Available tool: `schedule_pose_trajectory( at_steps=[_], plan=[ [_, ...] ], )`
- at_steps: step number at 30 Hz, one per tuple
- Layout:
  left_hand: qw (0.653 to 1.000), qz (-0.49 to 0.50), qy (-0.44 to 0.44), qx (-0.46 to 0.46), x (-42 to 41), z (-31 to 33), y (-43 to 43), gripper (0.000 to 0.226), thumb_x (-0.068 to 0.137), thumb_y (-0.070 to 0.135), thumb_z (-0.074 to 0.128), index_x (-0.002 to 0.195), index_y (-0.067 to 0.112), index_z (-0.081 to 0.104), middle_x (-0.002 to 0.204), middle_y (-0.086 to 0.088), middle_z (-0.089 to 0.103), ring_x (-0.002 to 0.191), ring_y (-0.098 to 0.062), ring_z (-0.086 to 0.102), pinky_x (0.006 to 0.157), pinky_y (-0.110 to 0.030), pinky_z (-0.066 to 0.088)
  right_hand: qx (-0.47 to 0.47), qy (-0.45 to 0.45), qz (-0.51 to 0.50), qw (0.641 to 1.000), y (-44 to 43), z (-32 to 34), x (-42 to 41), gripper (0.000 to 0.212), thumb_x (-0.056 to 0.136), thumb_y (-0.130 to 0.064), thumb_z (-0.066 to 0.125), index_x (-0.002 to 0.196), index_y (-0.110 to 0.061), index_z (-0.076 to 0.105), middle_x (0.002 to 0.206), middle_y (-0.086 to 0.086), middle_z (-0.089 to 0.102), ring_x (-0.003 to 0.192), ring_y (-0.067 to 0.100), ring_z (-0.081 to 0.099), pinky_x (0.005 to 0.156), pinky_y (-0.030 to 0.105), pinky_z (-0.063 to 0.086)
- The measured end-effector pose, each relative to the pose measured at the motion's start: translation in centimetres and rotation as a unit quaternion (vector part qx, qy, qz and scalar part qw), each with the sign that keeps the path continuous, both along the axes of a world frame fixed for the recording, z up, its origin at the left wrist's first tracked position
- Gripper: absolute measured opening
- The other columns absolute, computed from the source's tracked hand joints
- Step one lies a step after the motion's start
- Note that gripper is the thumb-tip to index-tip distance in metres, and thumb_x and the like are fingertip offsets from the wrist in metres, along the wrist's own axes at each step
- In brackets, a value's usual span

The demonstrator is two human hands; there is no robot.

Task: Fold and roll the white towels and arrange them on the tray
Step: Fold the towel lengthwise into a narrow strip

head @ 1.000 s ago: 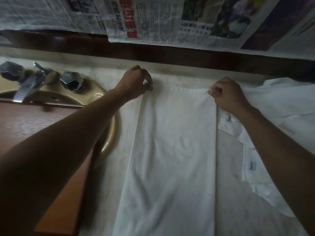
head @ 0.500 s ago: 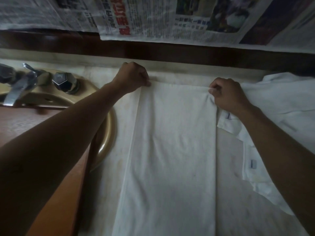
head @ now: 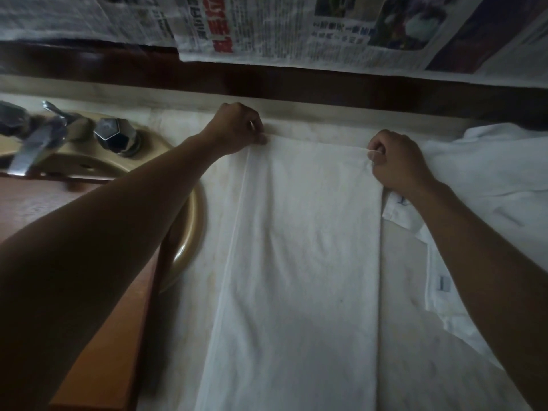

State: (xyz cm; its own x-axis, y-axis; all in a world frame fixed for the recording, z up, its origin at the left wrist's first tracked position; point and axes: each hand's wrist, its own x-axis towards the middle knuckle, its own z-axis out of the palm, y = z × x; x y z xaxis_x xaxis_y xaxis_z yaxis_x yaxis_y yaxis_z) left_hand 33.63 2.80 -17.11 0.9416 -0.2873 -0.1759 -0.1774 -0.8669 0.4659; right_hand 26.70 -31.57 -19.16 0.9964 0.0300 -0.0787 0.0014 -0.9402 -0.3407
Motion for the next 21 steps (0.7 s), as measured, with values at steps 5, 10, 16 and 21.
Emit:
schedule_pose_trajectory(
  at_steps=[5,10,16,21],
  plan=[
    [1.000,-0.008,0.012,0.002,0.5,0.0,-0.3,0.027,0.086,0.031,0.081,0.100,0.009,0.078,0.102,-0.010,0.074,0.102,-0.025,0.065,0.080,-0.023,0.041,-0.084,0.000,-0.065,0.994,1.8,1.4,-0.6,0.027,0.084,-0.002,0.062,0.107,-0.016,0.061,0.114,0.010,0.062,0.112,0.038,0.053,0.093,0.045,0.039],
    [0.999,-0.009,0.035,0.031,1.4,-0.4,0.2,0.030,0.083,0.041,0.083,0.099,0.015,0.080,0.105,-0.006,0.074,0.105,-0.024,0.065,0.080,-0.023,0.041,-0.011,-0.078,0.143,0.987,10.4,-0.3,-4.7,0.045,0.097,-0.026,0.059,0.141,-0.025,0.055,0.151,0.006,0.050,0.140,0.033,0.042,0.114,0.050,0.033],
    [0.991,0.108,-0.072,-0.032,-3.7,-0.4,0.2,0.032,0.094,0.040,0.071,0.113,0.015,0.067,0.108,-0.004,0.060,0.097,-0.022,0.061,0.077,-0.031,0.045,-0.095,-0.035,0.216,0.971,12.4,-2.8,-6.4,0.053,0.108,-0.041,0.030,0.160,-0.037,0.024,0.171,-0.003,0.015,0.158,0.026,0.009,0.124,0.058,0.013],
    [0.985,0.076,-0.132,-0.081,-22.7,-1.7,-3.4,0.041,0.100,0.027,0.053,0.138,0.014,0.057,0.138,-0.013,0.056,0.127,-0.035,0.052,0.101,-0.049,0.044,-0.089,-0.035,0.209,0.973,12.7,-2.9,-6.2,0.054,0.104,-0.039,0.030,0.157,-0.035,0.033,0.169,-0.004,0.023,0.157,0.024,0.015,0.123,0.056,0.016]
  ],
)
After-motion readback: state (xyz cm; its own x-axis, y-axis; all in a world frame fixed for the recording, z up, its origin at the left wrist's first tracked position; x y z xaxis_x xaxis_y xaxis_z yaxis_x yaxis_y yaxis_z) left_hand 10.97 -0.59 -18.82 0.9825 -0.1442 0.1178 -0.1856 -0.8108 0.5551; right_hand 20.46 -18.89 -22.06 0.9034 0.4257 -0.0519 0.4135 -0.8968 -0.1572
